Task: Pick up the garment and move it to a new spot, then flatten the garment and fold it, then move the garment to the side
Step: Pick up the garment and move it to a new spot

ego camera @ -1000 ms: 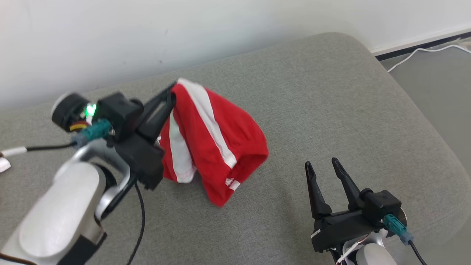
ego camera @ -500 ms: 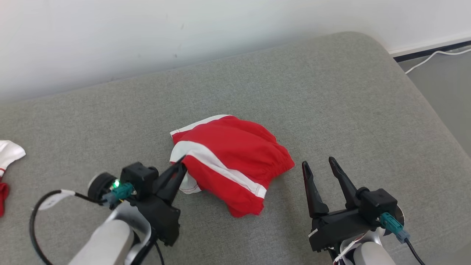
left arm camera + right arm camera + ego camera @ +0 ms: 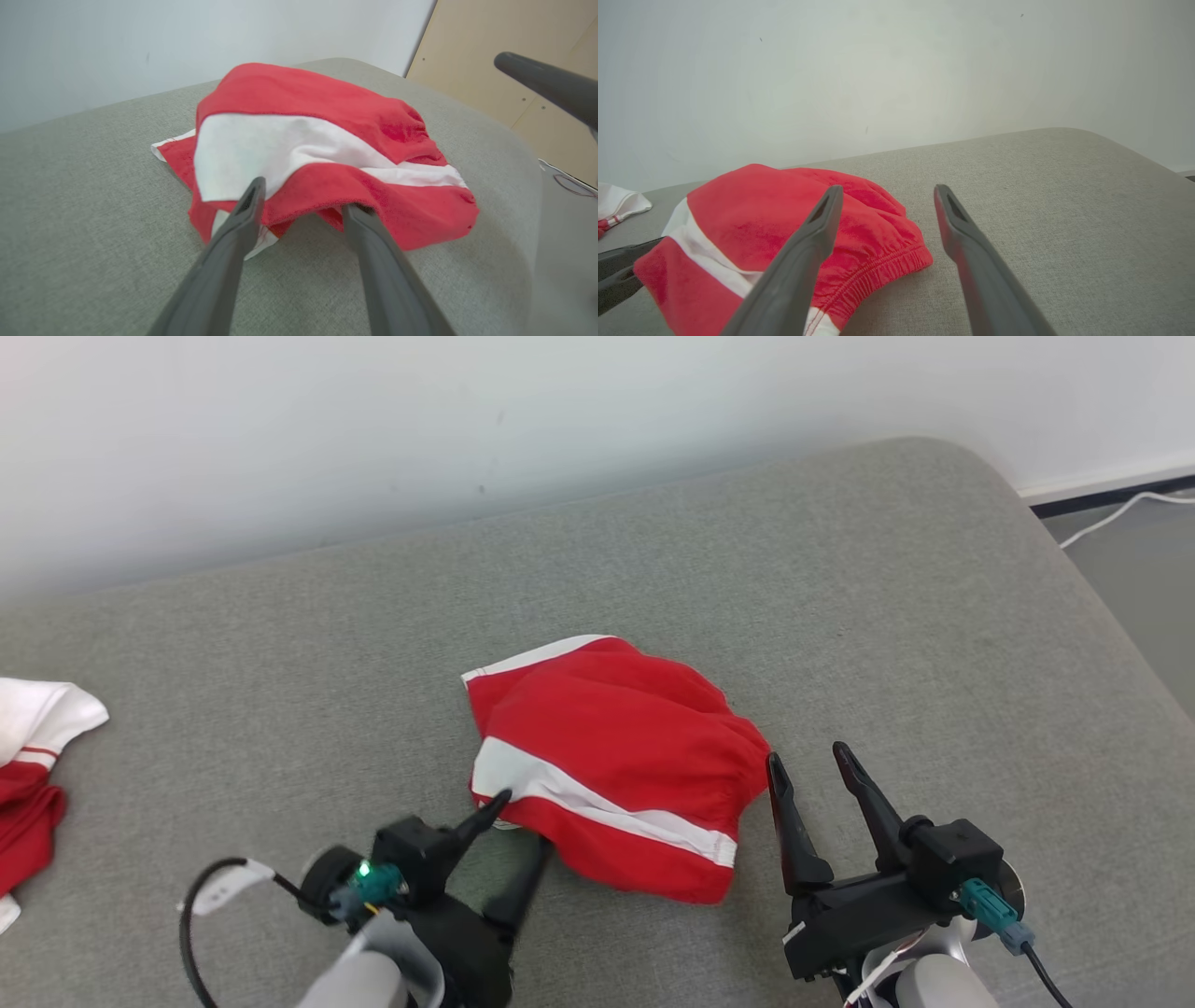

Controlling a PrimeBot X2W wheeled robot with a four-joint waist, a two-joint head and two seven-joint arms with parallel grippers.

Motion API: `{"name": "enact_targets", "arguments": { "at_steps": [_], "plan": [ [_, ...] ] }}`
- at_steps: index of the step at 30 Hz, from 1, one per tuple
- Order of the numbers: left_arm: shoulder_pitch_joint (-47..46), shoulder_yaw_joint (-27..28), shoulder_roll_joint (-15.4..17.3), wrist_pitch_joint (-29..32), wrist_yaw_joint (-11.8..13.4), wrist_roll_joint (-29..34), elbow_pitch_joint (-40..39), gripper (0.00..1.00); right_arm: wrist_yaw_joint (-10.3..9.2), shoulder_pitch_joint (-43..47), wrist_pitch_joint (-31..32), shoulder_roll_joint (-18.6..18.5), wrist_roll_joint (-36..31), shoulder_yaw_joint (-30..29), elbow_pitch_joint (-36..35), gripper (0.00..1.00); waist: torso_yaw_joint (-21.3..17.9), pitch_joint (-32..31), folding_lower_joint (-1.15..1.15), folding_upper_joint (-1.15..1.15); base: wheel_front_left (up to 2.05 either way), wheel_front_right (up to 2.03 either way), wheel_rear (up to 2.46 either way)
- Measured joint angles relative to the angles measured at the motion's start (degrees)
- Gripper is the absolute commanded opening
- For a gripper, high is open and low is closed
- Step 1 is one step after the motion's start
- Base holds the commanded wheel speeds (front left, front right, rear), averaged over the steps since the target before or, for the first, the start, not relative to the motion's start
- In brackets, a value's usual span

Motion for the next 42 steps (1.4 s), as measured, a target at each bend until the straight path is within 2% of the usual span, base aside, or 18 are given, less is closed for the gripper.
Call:
{"name": "enact_targets", "arguments": {
  "at_steps": [6,10,12,15,18,22,25,26,28,42],
  "plan": [
    [2.4,-0.6,-2.0,-1.9,-0.1,-0.8,1.8,1.0,0.0,0.4,0.0,0.0,-0.2,-0.3,0.2,1.0,1.1,-0.4,0.0,0.0,0.0,0.0,0.0],
    [5.0,0.0,-2.9,-3.9,1.4,-1.0,0.5,1.0,0.0,0.6,0.0,0.0,-0.7,-0.9,0.2,1.0,2.7,-0.6,0.0,0.0,0.0,0.0,0.0],
    [5.6,0.9,-2.6,-4.4,2.1,-0.9,-1.0,1.0,0.0,0.7,0.0,0.0,-0.7,-1.2,0.1,1.0,3.3,-0.6,0.0,0.0,0.0,0.0,0.0],
    [6.4,4.1,-0.4,-4.8,3.9,-0.5,-5.1,1.0,0.0,0.7,0.0,0.0,-1.1,-1.8,0.2,1.0,4.6,-0.6,0.0,0.0,0.0,0.0,0.0],
    [7.1,5.6,0.2,-4.8,4.5,-0.6,-6.7,1.0,0.0,0.7,0.0,0.0,-1.1,-1.8,0.1,1.0,4.8,-0.6,0.0,0.0,0.0,0.0,0.0],
    [8.9,9.3,0.3,-4.9,6.7,-0.9,-10.1,1.0,0.0,1.0,0.0,0.0,-1.0,-1.9,0.2,1.0,4.8,-0.5,0.0,0.0,0.0,0.0,0.0],
    [10.3,12.1,0.4,-4.9,8.9,2.3,-13.7,1.0,0.0,1.4,0.0,0.0,-0.7,-2.0,0.5,1.0,4.9,-0.3,0.0,0.0,0.0,0.0,0.0],
    [12.1,14.6,0.2,-4.9,10.1,4.1,-15.6,1.0,0.0,1.7,0.0,0.0,-0.6,-2.0,0.7,1.0,4.9,-0.2,0.0,0.0,0.0,0.0,0.0],
    [14.0,16.9,-0.1,-4.9,10.8,5.4,-17.3,1.0,0.0,1.7,0.0,0.0,-0.5,-2.0,0.9,1.0,5.0,-0.1,0.0,0.0,0.0,0.0,0.0],
    [25.2,35.4,-1.3,-4.9,10.9,10.2,-24.1,1.0,0.0,5.0,2.9,0.0,2.2,0.1,4.4,1.0,5.9,-2.4,0.0,0.0,0.0,0.0,0.0]
  ]
}}
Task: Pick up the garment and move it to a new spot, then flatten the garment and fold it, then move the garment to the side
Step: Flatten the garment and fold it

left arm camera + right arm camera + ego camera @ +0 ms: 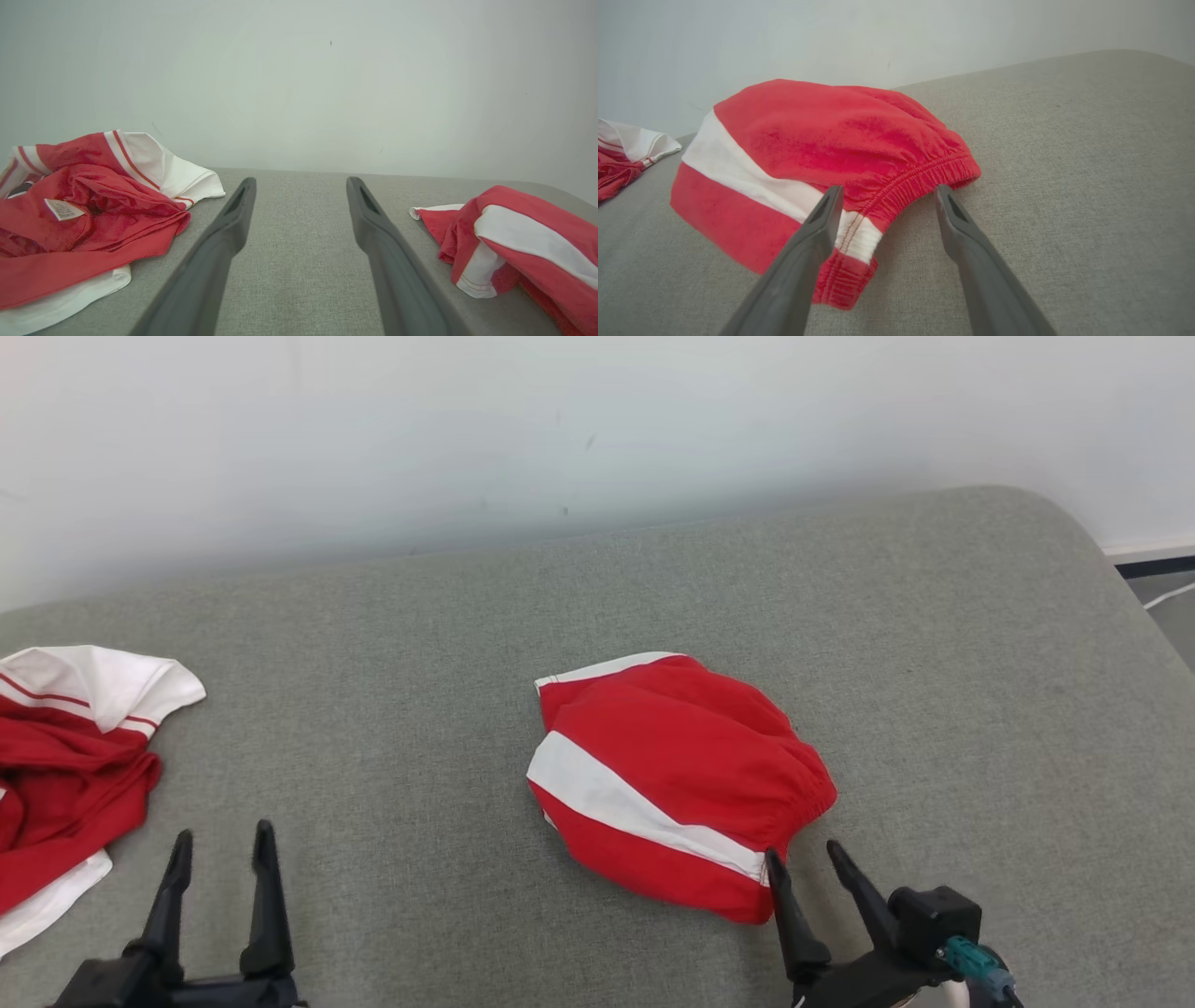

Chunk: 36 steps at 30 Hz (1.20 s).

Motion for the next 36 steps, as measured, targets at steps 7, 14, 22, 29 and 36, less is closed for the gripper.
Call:
{"name": "enact_targets", "arguments": {
  "at_steps": [7,14,22,29,36],
  "plan": [
    [3.7,4.5,-2.1,0.0,-1.1,1.4,-2.3,1.0,0.0,0.3,2.4,0.0,3.2,1.6,3.1,1.0,1.4,-1.0,0.0,0.0,0.0,0.0,0.0],
    [4.3,5.5,-4.0,0.0,-3.1,2.8,-2.3,1.0,0.0,-1.9,3.4,0.0,4.7,2.4,7.9,1.0,3.0,-1.5,0.0,0.0,0.0,0.0,0.0],
    [4.5,6.9,-5.4,0.0,-4.5,4.0,-1.7,1.0,0.0,-3.7,2.5,-0.1,6.3,4.5,11.8,0.0,4.5,-1.7,0.0,0.0,0.0,0.0,0.0],
    [4.6,8.5,-6.2,0.0,-5.2,4.4,-1.4,1.0,0.0,-7.5,-0.5,-1.1,5.1,6.6,10.6,0.0,5.0,-2.1,0.0,0.0,0.0,0.0,0.0],
    [4.8,9.8,-6.7,0.0,-6.0,4.9,-1.3,1.0,0.0,-13.5,-1.5,-2.6,3.7,9.6,7.4,0.0,5.6,-2.6,0.0,0.0,0.0,0.0,0.0]
  ]
}}
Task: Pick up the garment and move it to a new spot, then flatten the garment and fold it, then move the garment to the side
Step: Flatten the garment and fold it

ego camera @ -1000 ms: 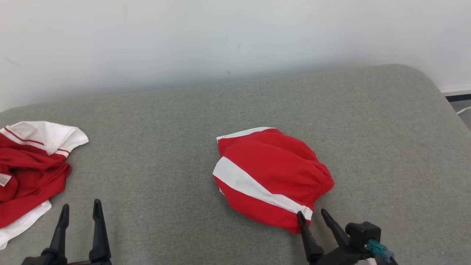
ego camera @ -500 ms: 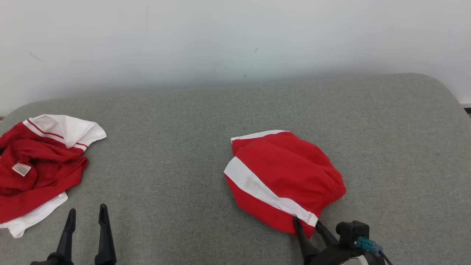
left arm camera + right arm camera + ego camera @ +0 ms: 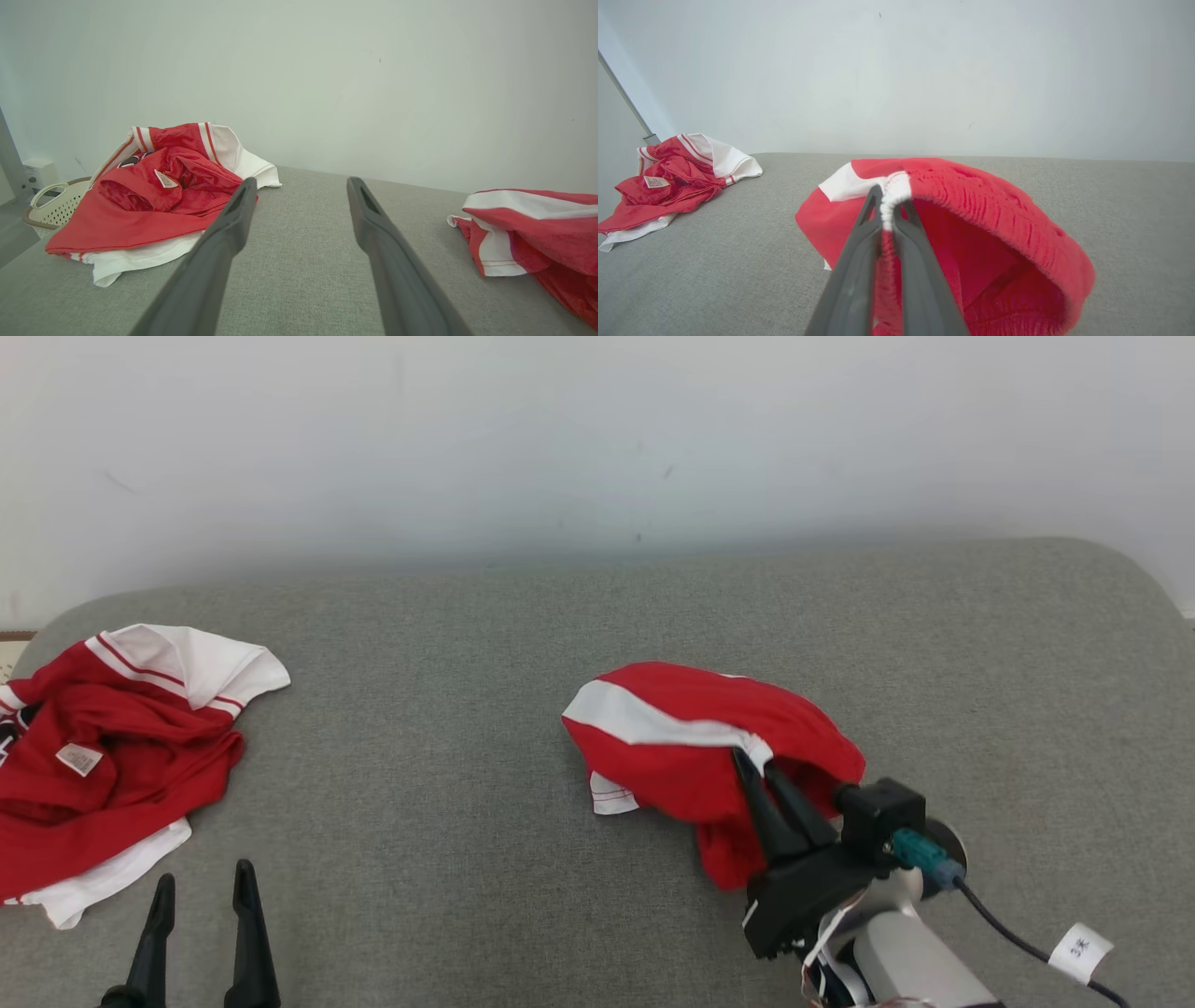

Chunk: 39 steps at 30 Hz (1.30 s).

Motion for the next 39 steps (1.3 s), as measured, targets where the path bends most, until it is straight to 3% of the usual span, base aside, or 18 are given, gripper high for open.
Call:
{"name": "enact_targets", "arguments": {
  "at_steps": [13,22,28,39],
  "plan": [
    [0.6,1.2,-0.5,0.0,-0.3,0.6,-0.1,1.0,0.0,-7.4,-0.3,-1.8,-0.6,4.4,-8.9,0.0,0.8,-0.7,0.0,0.0,0.0,0.0,0.0],
    [0.6,1.4,-0.7,0.0,-0.5,0.9,-0.3,1.0,0.0,-9.0,0.2,-1.6,2.9,5.2,-12.5,0.0,0.9,-0.7,0.0,0.0,0.0,0.0,0.0],
    [0.5,1.1,-0.8,0.0,-0.9,0.9,0.2,1.0,0.0,-7.8,1.1,-3.3,4.9,3.3,-7.7,0.0,0.6,-0.2,0.0,0.0,0.0,0.0,0.0],
    [-0.4,-1.9,-0.9,0.0,-1.0,0.6,1.4,1.0,0.01,-8.6,1.1,-4.5,3.8,-0.6,8.2,0.0,1.1,0.1,0.0,0.0,0.0,0.0,0.0]
  ]
}}
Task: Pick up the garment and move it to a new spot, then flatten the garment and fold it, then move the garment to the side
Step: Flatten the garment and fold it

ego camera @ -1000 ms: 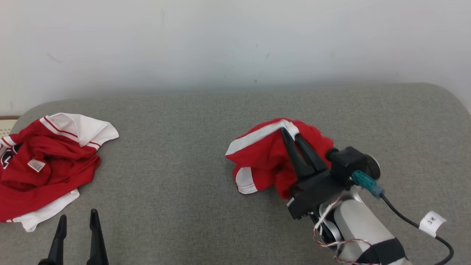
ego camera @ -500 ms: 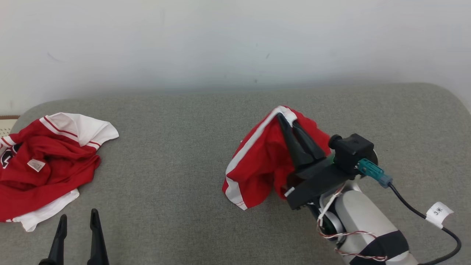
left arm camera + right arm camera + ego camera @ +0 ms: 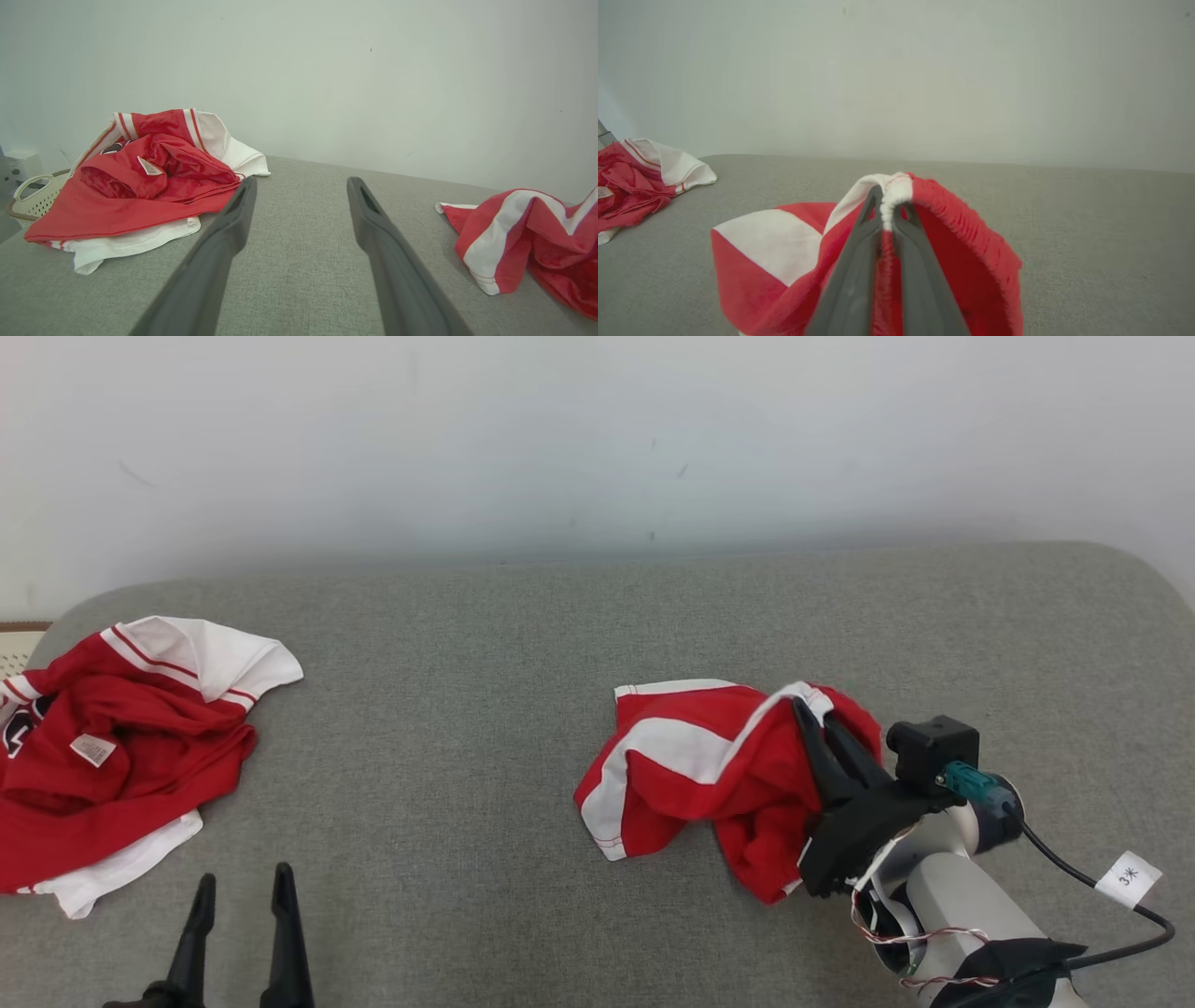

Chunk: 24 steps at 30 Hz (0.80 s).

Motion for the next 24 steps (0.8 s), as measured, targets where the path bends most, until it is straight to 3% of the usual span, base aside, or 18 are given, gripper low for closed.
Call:
{"name": "enact_targets", "arguments": {
  "at_steps": [9,22,23,24],
  "plan": [
    [0.0,-2.0,0.0,0.0,0.3,-0.6,0.5,1.0,-0.01,1.4,0.4,0.5,-1.5,-3.7,7.4,0.0,-0.2,0.1,0.0,0.0,0.0,0.0,0.0],
    [0.0,-3.1,0.0,0.0,0.0,-1.0,1.2,1.0,0.0,4.1,0.2,1.5,-1.4,-6.8,11.0,0.0,-2.4,0.9,0.0,0.0,0.0,0.0,0.0],
    [-0.1,-3.1,0.0,0.0,0.0,-1.0,1.2,1.0,0.0,4.3,0.2,1.5,-1.2,-6.9,11.0,0.27,-2.7,0.9,0.0,0.0,0.0,0.0,0.0],
    [-0.1,-3.1,0.0,0.0,0.0,-1.0,1.3,1.0,-0.01,4.6,0.2,1.7,-0.9,-7.0,11.0,0.73,-2.9,1.0,0.0,0.0,0.0,0.0,0.0]
  ]
}}
